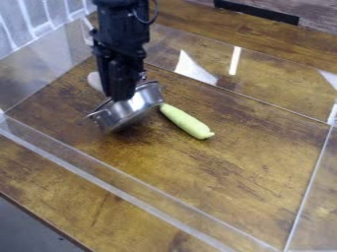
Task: Remove the mushroom from the silver pot and put it on the table
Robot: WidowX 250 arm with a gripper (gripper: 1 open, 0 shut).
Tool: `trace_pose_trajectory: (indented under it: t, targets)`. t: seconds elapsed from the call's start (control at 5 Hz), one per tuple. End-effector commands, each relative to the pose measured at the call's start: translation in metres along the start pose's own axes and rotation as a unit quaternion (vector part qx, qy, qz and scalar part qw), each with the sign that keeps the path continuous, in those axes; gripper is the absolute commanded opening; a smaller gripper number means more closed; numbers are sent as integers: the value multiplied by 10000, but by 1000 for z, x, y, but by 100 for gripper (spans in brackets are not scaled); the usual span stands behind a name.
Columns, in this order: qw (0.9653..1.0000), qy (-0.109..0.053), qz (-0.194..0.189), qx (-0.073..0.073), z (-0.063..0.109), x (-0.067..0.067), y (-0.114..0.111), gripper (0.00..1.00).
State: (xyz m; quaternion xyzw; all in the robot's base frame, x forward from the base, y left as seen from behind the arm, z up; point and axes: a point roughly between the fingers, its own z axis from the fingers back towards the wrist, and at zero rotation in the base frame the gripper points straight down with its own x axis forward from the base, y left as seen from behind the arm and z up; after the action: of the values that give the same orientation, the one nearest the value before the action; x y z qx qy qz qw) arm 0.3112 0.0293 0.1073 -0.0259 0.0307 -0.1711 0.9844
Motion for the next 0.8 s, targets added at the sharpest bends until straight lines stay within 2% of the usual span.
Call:
trace_pose_trajectory:
  t: [0.0, 0.2, 0.6]
  targets:
    - [9987, -433, -179, 203, 34, 9, -12, 0]
    - [9985, -392, -350, 154, 32, 16, -22, 0]
    - [9970, -290, -710, -30, 21, 30, -43, 0]
